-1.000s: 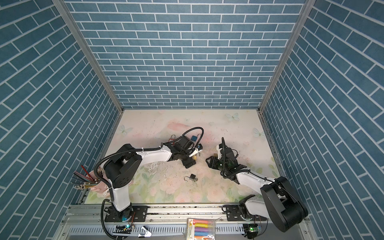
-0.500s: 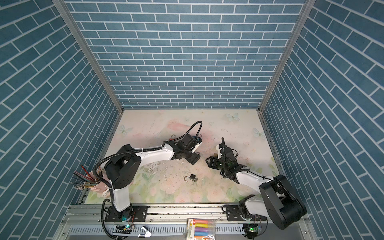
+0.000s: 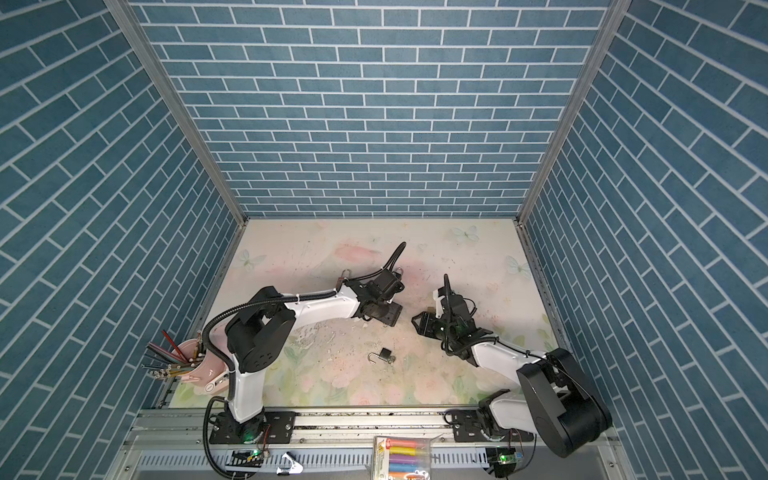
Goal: Lock with the key
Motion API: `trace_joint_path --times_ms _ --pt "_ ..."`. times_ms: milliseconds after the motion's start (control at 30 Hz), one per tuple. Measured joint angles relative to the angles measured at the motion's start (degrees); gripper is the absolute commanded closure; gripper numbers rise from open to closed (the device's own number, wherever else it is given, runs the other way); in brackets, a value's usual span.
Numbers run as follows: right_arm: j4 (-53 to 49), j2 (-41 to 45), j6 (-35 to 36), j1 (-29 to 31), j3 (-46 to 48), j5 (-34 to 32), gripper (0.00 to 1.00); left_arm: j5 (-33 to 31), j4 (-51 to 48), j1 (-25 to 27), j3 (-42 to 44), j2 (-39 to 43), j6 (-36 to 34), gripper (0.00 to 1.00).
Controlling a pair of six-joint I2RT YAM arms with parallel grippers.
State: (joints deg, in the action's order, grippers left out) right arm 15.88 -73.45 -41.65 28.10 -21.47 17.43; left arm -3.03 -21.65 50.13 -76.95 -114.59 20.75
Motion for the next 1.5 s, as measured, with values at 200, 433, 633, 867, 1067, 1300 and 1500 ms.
trace_joint_path --times_ms 200,433,633,867,1067,1300,1500 --pt "0.0 0.0 0.1 0.0 -0.5 0.0 0.48 -1.9 -1.6 0.6 -1.1 -1.8 2.5 0.42" --pt "0.0 -0.6 0.2 0.0 -2.3 0.0 0.48 -4.0 -3.3 2.1 -3.1 -3.1 3.0 0.51" --pt "0.4 -1.5 0.5 0.0 -2.4 0.3 0.49 -5.1 -4.6 2.9 -3.3 -3.1 3.5 0.51" --pt "0.9 -2.6 0.6 0.0 -2.7 0.8 0.49 -5.9 -4.6 3.3 -3.3 -3.1 4.1 0.52" --pt "0.9 -2.6 0.6 0.0 -3.2 0.8 0.49 -6.4 -4.5 3.5 -3.3 -3.1 4.1 0.76" --pt "-1.3 -1.6 0.6 -0.3 -4.5 0.5 0.49 -7.0 -1.6 3.5 -1.6 -2.5 2.1 0.84" --pt "-4.5 3.8 1.2 -4.2 -6.8 1.1 0.49 -6.5 5.5 3.2 3.9 0.4 -5.1 0.84"
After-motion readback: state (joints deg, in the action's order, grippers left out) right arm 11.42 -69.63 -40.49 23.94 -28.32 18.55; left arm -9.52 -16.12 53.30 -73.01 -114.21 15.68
